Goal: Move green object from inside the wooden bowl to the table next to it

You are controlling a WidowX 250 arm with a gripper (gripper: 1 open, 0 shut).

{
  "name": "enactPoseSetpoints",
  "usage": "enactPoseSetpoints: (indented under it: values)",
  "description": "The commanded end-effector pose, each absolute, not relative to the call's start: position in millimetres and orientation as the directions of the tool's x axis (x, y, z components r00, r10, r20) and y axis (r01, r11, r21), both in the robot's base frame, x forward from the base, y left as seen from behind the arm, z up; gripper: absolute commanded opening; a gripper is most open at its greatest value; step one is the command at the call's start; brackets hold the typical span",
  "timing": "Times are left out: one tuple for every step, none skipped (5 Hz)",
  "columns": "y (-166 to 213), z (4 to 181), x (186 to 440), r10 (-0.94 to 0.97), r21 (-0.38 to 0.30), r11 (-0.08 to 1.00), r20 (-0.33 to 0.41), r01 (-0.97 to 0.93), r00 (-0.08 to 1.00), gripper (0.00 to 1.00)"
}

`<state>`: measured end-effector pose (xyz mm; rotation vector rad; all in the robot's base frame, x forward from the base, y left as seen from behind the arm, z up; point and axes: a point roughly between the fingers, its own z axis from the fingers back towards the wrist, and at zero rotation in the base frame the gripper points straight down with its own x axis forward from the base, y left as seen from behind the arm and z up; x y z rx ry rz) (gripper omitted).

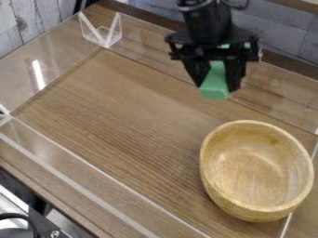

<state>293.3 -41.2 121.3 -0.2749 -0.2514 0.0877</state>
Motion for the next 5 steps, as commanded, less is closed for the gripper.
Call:
enactPoseSetpoints:
  values:
    - [-43,133.7,304,0.063,-0.266,0.964,0.3,0.02,0.952,0.0]
    - [-45,134.3,308,0.021,-0.258,0.964,0.309,0.063,0.951,0.0]
    - [-45,139.6,308,0.027,-0.251,0.966,0.315,0.056,0.949,0.0]
    - [-44,144.5,307,0.036,-0.244,0.969,0.321,0.046,0.946,0.0]
    - [-39,149.0,307,0.098,-0.237,0.971,0.327,-0.019,0.94,0.0]
